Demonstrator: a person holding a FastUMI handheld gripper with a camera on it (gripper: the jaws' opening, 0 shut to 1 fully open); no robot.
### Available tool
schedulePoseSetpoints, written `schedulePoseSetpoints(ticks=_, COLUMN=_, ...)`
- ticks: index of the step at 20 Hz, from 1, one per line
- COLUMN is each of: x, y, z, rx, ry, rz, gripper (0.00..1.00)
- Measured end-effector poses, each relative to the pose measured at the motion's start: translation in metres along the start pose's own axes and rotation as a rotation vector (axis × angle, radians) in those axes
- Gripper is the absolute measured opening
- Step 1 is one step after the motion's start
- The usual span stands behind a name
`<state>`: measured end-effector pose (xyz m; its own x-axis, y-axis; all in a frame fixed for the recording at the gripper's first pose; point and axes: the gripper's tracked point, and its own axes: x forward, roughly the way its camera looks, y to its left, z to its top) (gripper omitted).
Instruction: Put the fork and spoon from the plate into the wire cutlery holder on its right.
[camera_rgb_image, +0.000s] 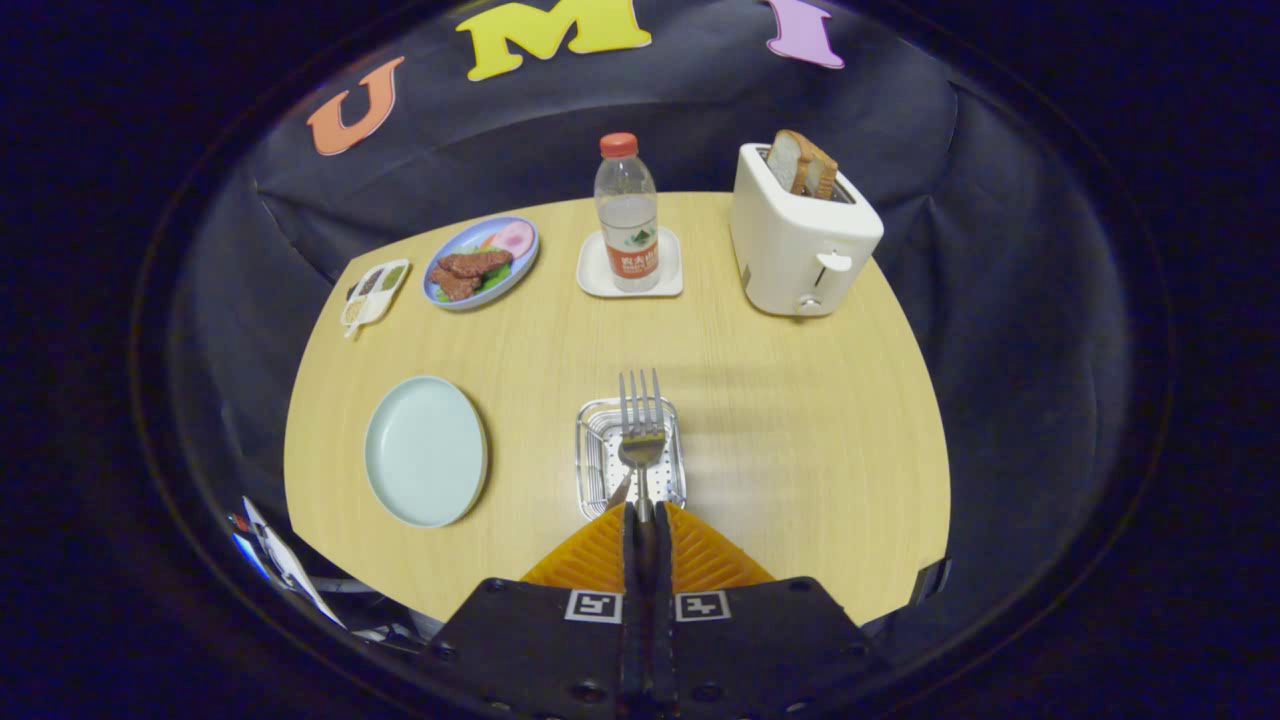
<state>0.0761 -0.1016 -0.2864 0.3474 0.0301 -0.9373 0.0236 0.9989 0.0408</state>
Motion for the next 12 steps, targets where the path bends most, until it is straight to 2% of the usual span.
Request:
schedulePoseSetpoints(ticks=5, x=0.006, y=0.002, z=-0.017, rx=0.011, ry=0.098, rz=0.023, gripper=0.05)
schedulePoseSetpoints(ticks=12, x=0.020, y=0.004, z=-0.023, rx=0.051, ry=0.262, rz=-0.010, gripper=0.05)
